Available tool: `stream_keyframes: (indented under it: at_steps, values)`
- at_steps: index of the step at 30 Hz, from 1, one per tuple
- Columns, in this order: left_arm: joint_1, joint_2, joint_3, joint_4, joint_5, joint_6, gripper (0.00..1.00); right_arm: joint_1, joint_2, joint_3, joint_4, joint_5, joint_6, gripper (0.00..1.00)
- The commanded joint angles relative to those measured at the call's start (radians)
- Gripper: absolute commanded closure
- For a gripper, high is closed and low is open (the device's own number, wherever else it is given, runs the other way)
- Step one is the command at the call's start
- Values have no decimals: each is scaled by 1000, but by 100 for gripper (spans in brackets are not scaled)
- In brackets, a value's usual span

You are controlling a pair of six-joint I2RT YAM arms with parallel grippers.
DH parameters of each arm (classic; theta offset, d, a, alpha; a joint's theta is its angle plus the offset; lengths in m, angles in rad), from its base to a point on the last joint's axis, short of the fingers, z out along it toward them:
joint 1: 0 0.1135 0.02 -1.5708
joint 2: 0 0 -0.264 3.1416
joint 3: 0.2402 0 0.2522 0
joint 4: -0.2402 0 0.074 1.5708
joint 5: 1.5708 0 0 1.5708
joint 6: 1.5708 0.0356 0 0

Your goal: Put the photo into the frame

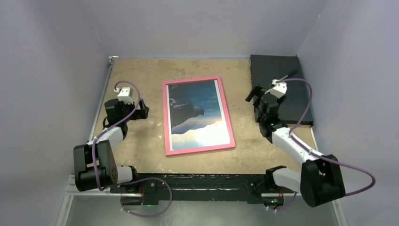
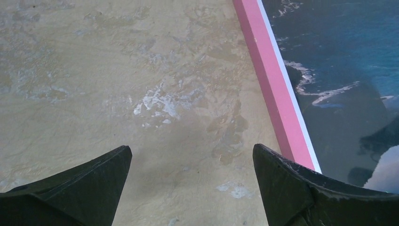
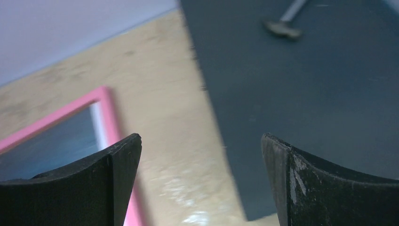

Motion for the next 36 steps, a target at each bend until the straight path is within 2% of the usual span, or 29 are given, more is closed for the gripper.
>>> stream_keyframes:
  at_steps: [1, 5, 8, 10, 15, 17, 21, 22, 24, 25, 26, 28, 30, 32, 36]
  values:
    - [-14, 42, -109, 452, -46, -90, 0, -8, 4, -109, 140, 368, -143, 1]
    - [-56, 94, -279, 848, -90, -72, 0, -30, -10, -177, 266, 417, -170, 1]
    - [-88, 169, -317, 971, -118, -19, 0, -42, -25, -273, 503, 405, -249, 1]
    - [-91, 241, -340, 1078, -119, -26, 0, -60, -10, -307, 600, 340, -256, 1]
    - [-105, 392, -360, 1286, -88, -20, 0, -68, 151, -368, 875, 283, -299, 1]
    - [-109, 354, -330, 1148, -107, -1, 0, -74, 220, -377, 967, 248, -312, 1]
    - [-135, 358, -290, 1088, -183, -2, 0, -83, 342, -384, 1148, 170, -392, 1]
    - [-143, 349, -282, 1059, -201, 4, 0, -85, 350, -379, 1135, 86, -406, 1]
    - [-160, 360, -270, 1057, -238, 4, 0, -112, 358, -392, 1119, 15, -374, 1]
    - [-169, 358, -264, 1038, -259, 10, 0, -117, 405, -412, 1262, 17, -416, 1]
    - [-178, 351, -256, 1009, -279, 16, 0, -111, 425, -401, 1267, 51, -450, 1]
    - [-195, 353, -248, 999, -321, 22, 0, -121, 385, -365, 1085, 9, -371, 1]
    - [-202, 350, -249, 996, -331, 24, 0, -127, 413, -375, 1167, 12, -401, 1]
    - [-203, 348, -251, 997, -331, 23, 0, -127, 391, -374, 1110, 8, -383, 1]
    - [-203, 346, -253, 1002, -329, 23, 0, -127, 401, -387, 1174, 14, -401, 1]
